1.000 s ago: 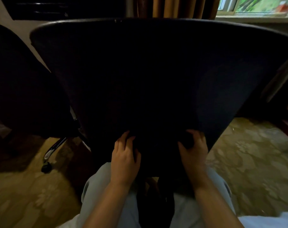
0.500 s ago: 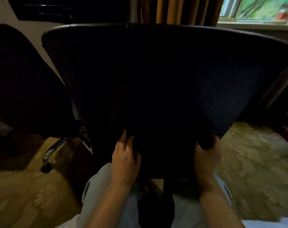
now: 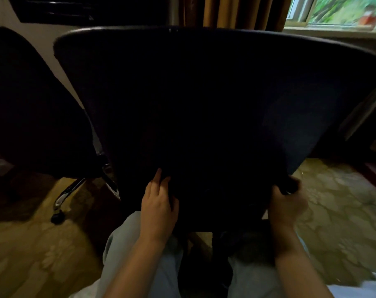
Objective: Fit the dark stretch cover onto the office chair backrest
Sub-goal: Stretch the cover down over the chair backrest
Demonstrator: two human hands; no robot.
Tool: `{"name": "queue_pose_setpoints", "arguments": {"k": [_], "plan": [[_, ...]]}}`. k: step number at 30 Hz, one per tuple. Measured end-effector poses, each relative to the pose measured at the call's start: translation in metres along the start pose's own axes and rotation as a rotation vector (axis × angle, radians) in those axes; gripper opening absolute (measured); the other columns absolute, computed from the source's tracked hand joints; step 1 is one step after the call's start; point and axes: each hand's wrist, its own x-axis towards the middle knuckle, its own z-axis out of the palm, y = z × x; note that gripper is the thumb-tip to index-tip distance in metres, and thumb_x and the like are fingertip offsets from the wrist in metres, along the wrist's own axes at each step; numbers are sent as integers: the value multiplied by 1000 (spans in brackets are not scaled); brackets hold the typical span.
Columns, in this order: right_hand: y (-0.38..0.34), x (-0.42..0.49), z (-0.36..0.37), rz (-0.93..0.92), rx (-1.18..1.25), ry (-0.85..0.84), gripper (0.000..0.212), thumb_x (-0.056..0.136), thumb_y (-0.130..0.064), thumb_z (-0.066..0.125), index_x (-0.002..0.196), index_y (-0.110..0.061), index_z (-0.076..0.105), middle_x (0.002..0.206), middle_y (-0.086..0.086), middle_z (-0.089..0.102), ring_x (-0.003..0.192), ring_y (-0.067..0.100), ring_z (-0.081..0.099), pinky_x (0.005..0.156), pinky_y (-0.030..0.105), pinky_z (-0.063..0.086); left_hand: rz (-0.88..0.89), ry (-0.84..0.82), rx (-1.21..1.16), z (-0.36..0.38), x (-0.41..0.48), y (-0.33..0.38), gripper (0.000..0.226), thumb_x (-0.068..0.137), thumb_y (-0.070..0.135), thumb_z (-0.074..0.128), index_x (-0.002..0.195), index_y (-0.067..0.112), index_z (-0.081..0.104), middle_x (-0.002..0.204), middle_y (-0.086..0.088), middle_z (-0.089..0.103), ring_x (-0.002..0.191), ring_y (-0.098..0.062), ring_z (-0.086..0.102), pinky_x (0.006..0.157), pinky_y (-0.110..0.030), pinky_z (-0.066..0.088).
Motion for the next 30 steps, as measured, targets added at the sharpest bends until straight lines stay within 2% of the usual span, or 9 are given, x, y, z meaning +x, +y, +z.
{"name": "queue_pose_setpoints", "arguments": {"k": [5, 9, 14, 16, 18, 21, 24, 27, 30], "plan": [[-7, -15, 17, -4, -35, -8, 26, 74, -14, 68, 98, -10, 60, 92, 11, 63, 86, 26, 59, 74, 27, 37, -24, -19, -4, 3, -2, 7, 58, 79, 13, 72, 133, 9, 51, 149, -13, 37, 124, -28, 46, 101, -30, 34], [-9, -31, 21, -115, -68, -157, 23, 75, -6, 73, 92, -11, 58, 87, 4, 59, 80, 18, 55, 71, 26, 38, -3, -47, 26, 2, -3, 2, 58, 80, 15, 70, 134, 10, 49, 151, -13, 33, 126, -29, 45, 103, -34, 37], [-7, -26, 8, -184, -72, -241, 27, 79, -10, 72, 104, -10, 62, 91, 1, 64, 80, 13, 59, 71, 18, 43, 34, -36, 44, -1, -2, -4, 56, 80, 14, 69, 132, 7, 51, 149, -12, 37, 126, -30, 45, 102, -40, 42], [-5, -25, 2, -192, -69, -242, 33, 80, -14, 74, 109, -9, 60, 91, -2, 63, 77, 5, 58, 68, 7, 39, 47, -24, 42, 0, -2, -6, 54, 80, 12, 70, 130, 6, 52, 148, -13, 38, 124, -31, 46, 101, -40, 43], [-2, -24, -2, -182, -58, -230, 36, 79, -18, 76, 109, -9, 57, 91, -2, 61, 77, 7, 57, 65, 5, 37, 49, -18, 39, 1, -2, -5, 53, 79, 12, 71, 129, 5, 54, 147, -14, 39, 123, -32, 47, 100, -40, 43], [2, -21, -6, -257, -76, -83, 35, 74, -17, 78, 103, -10, 60, 90, -2, 59, 85, 24, 59, 71, 8, 37, 19, -21, 31, 3, -2, 0, 53, 78, 13, 72, 128, 5, 55, 147, -17, 39, 121, -33, 49, 98, -39, 44], [1, -17, -7, -296, -59, 116, 29, 72, -17, 70, 99, -18, 62, 86, -6, 59, 83, 29, 58, 74, 27, 40, 1, -35, 16, 4, -2, 3, 54, 77, 11, 73, 127, 7, 54, 148, -18, 36, 120, -34, 49, 96, -38, 45], [2, -13, -1, -188, -4, 107, 31, 73, -28, 64, 101, -28, 53, 92, 9, 66, 83, 28, 62, 73, 30, 42, 27, -38, 28, 3, -2, 0, 53, 76, 11, 73, 125, 6, 55, 148, -17, 37, 119, -33, 49, 97, -38, 45], [3, -17, 5, -192, -9, 5, 32, 77, -28, 69, 105, -23, 54, 95, 8, 65, 86, 25, 62, 77, 34, 47, 48, -32, 37, 2, -3, -4, 53, 77, 13, 72, 126, 5, 55, 147, -16, 38, 120, -32, 48, 99, -39, 44]]}}
